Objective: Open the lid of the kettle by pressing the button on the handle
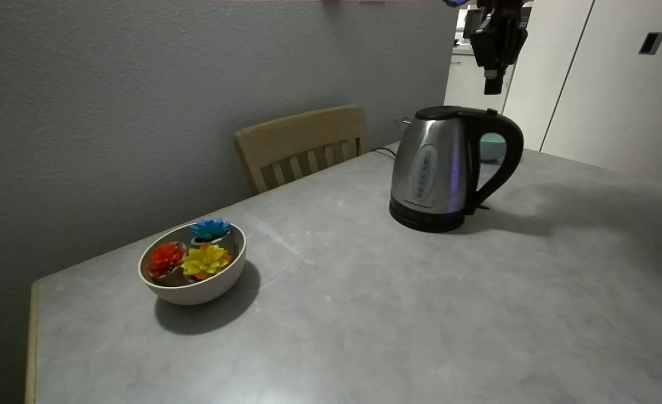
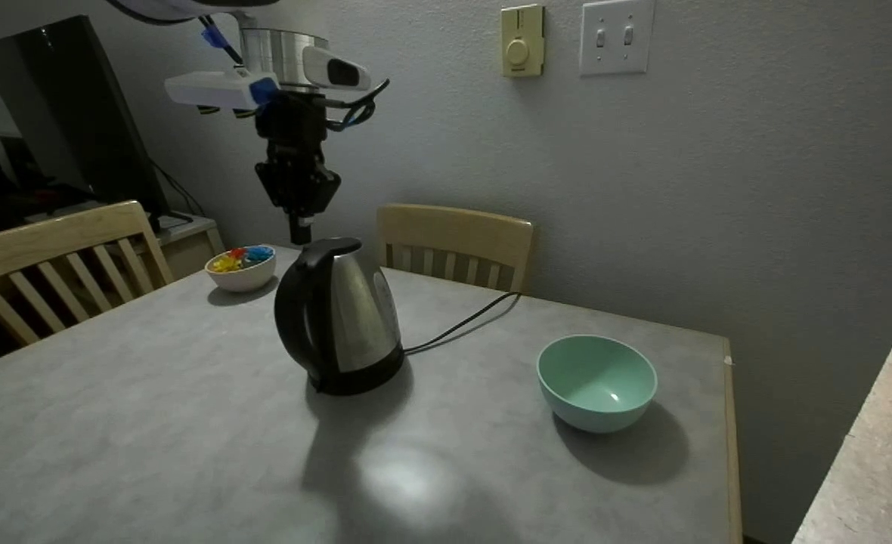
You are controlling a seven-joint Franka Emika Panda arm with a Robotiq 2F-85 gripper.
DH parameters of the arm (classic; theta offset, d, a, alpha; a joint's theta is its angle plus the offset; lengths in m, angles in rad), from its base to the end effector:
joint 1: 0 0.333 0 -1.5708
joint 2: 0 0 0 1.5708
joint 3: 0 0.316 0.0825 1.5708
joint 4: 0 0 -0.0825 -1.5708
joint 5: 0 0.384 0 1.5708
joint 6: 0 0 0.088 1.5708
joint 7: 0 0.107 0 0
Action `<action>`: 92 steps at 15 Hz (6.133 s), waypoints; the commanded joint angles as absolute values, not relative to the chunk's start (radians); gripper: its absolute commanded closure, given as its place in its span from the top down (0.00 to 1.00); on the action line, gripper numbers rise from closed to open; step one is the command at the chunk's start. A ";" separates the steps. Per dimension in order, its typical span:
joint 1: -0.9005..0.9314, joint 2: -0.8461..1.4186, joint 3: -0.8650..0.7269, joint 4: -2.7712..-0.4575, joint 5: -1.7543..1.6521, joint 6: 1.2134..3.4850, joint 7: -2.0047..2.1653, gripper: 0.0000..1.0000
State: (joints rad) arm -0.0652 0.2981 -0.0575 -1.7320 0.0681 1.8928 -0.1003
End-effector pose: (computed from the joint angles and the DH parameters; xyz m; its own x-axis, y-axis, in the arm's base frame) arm 0.6212 -0.0689 0.3969 0.9904 -0.0428 -0.1316 -0.0507 -0.9970 -0.0576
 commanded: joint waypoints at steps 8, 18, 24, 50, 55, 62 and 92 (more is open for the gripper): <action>-0.092 0.334 -0.047 -1.731 0.104 1.890 -0.136 0.00; -0.094 0.502 -0.050 -1.585 0.113 1.634 -0.104 0.00; -0.088 0.586 -0.043 -1.441 0.101 1.537 -0.093 0.00; -0.058 0.042 -0.065 -2.183 0.130 2.373 0.290 0.00; -0.062 0.091 -0.061 -2.162 0.155 2.356 0.287 0.00; -0.053 0.140 -0.050 -2.117 0.170 2.337 0.240 0.00; 0.009 0.146 -0.067 -1.816 -0.191 1.981 0.330 0.00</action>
State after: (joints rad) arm 0.0190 0.2064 -0.0681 -1.7854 -0.1908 1.9747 0.3665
